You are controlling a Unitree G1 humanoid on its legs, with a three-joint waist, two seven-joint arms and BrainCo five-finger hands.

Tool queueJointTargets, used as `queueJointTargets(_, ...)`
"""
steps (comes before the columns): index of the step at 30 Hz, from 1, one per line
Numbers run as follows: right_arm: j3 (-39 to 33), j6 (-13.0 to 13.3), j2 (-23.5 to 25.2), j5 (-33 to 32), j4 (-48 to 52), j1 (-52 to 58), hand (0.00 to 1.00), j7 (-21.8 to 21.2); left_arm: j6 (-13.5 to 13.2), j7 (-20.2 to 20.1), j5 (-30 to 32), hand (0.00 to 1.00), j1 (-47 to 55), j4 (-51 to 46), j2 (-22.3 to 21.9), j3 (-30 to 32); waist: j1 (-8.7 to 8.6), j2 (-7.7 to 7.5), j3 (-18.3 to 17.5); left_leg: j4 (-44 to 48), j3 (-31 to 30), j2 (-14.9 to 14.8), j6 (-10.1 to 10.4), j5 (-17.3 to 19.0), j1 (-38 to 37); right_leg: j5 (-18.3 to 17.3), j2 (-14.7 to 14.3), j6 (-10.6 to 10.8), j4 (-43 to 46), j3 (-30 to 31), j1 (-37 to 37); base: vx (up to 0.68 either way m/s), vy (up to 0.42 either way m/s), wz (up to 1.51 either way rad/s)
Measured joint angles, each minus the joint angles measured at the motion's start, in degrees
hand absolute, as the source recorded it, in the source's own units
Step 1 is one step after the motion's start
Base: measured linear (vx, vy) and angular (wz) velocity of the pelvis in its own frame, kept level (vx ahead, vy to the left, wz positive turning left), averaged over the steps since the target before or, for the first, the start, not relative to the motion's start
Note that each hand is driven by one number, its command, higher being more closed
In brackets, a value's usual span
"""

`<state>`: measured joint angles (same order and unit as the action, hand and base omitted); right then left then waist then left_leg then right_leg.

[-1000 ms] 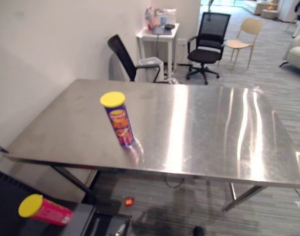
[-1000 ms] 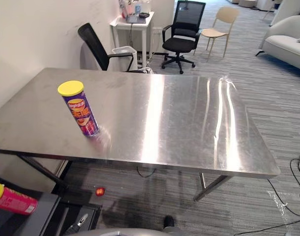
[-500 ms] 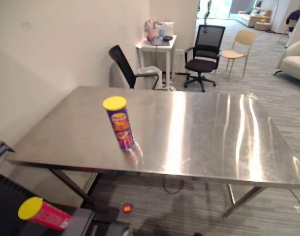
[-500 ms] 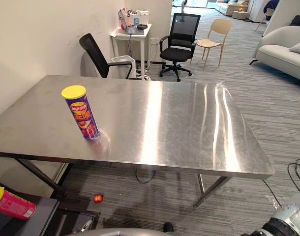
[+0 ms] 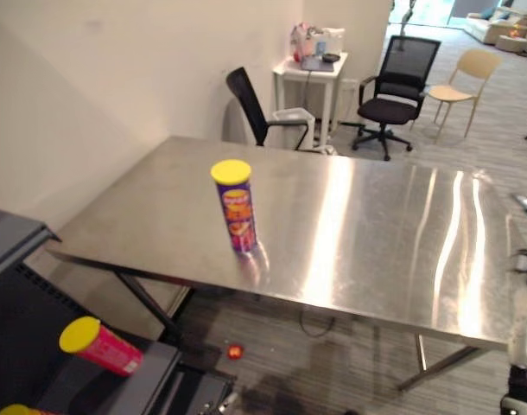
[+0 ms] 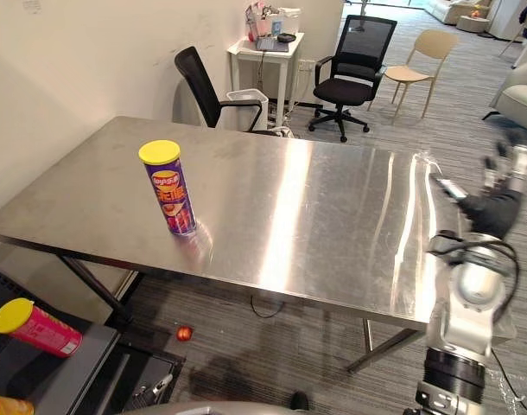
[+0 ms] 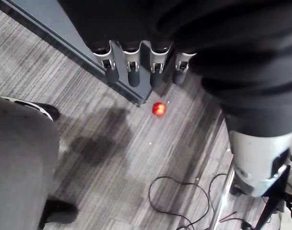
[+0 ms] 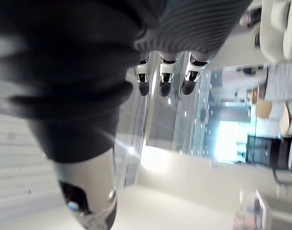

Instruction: Put the gum and the chips on the shelf.

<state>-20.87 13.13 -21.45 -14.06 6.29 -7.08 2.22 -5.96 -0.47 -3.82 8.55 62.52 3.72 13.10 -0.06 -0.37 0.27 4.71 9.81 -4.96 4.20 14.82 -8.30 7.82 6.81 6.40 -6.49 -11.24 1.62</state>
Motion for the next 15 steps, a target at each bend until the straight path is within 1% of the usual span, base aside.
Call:
queueJointTargets(2,5.6,-0.1,0.1,-1.6,0.3,0.0,0.00,-2.9,-0.2,0.0,0.0,0.00,-0.1,-0.8,0.7,-0.9,0.23,-0.16,1.2,0.5,-1.3,0.1,0.0,0.0,0.1,-0.1,0.3,0.1,0.0,-1.2,-0.9,-0.02,-0.019,0.24)
queueJointTargets(3,6.7,-0.1,0.1,-2.0,0.3,0.0,0.00,-3.3,-0.2,0.0,0.0,0.00,0.0,-1.0,1.0,-1.2,0.39,-0.11,1.3,0.5,-1.5,0.1,-0.1,0.0,0.1,-0.1,0.4,0.1,0.0,-1.5,-0.9,-0.02,-0.023,0.22)
queueJointTargets(4,8.9,-0.2,0.3,-2.3,0.3,-0.1,0.00,-4.2,-0.2,0.0,0.0,0.00,0.0,-0.9,1.1,-1.6,0.82,-0.52,1.6,0.5,-1.5,0.1,-0.1,-0.1,0.2,-0.1,0.4,0.1,0.0,-1.5,-0.9,-0.02,-0.025,0.07)
queueJointTargets(5,11.1,-0.2,0.3,-2.4,0.3,-0.2,0.00,-4.8,-0.1,0.1,0.0,0.00,0.2,-0.8,1.5,-1.6,1.67,-0.78,2.0,0.5,-1.7,0.0,-0.1,-0.1,0.3,-0.1,0.4,0.1,0.0,-1.6,-0.9,0.00,0.000,0.00)
queueJointTargets(8,15.2,-0.5,1.0,-2.8,0.1,-0.9,0.00,-6.3,0.0,0.1,0.0,0.00,1.3,-0.8,1.9,-1.6,1.94,-1.02,2.3,0.9,-2.8,0.1,-0.2,-0.1,1.1,-0.1,0.6,0.1,0.0,-2.8,-0.8,0.01,-0.016,0.17)
queueJointTargets(11,18.9,-0.7,2.3,-2.8,-0.5,-2.5,0.00,-6.6,0.0,0.2,0.1,0.00,2.3,-0.4,2.1,-1.5,2.13,-0.85,2.4,1.2,-3.6,0.2,-0.2,-0.1,1.5,-0.1,0.8,0.1,0.0,-3.9,-1.0,0.02,-0.009,0.13)
queueJointTargets(15,22.5,-1.0,2.4,-2.8,-2.6,-4.5,0.00,-6.5,0.0,0.2,0.1,0.00,2.4,0.4,2.2,-1.5,2.40,-0.79,2.7,1.6,-6.0,0.4,-0.3,-0.3,2.1,-0.1,1.2,0.1,0.0,-6.4,-2.0,0.00,-0.011,0.30)
